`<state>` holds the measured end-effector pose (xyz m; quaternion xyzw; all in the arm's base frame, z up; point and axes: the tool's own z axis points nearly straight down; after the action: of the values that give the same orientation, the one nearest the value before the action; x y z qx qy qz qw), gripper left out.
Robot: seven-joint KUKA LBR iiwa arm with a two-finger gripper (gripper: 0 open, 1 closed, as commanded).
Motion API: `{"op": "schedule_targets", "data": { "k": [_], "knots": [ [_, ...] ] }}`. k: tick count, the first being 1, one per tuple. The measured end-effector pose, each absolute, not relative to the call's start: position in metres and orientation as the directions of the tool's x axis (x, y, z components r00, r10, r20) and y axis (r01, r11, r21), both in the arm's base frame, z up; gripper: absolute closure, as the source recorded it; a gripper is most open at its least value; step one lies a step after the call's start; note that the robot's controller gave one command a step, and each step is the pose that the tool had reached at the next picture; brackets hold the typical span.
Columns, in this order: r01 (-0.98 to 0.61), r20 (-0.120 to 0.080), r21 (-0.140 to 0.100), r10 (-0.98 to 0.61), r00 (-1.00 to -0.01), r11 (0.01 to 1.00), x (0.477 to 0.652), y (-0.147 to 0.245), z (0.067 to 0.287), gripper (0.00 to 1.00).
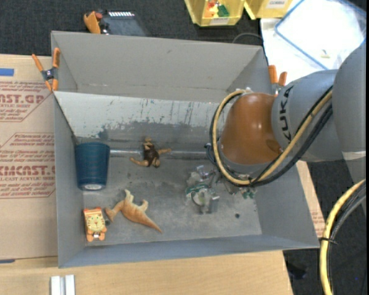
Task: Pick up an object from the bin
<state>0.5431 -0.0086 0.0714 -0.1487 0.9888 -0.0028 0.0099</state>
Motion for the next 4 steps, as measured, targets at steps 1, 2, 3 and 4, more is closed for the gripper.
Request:
{"op": "schedule_targets", "data": {
  "k": [1,2,3,4],
  "knots": [
    [-0.294,-0.012,-0.006,-0.294,-0.956,0.956,0.541,-0.008,0.091,1.00],
    [-0.294,-0.016,-0.008,-0.294,-0.956,0.956,0.542,-0.008,0.110,1.00],
    [-0.294,-0.016,-0.008,-0.294,-0.956,0.956,0.542,-0.007,0.126,1.00],
    [-0.294,-0.015,-0.007,-0.294,-0.956,0.956,0.542,-0.007,0.150,1.00]
  ]
}}
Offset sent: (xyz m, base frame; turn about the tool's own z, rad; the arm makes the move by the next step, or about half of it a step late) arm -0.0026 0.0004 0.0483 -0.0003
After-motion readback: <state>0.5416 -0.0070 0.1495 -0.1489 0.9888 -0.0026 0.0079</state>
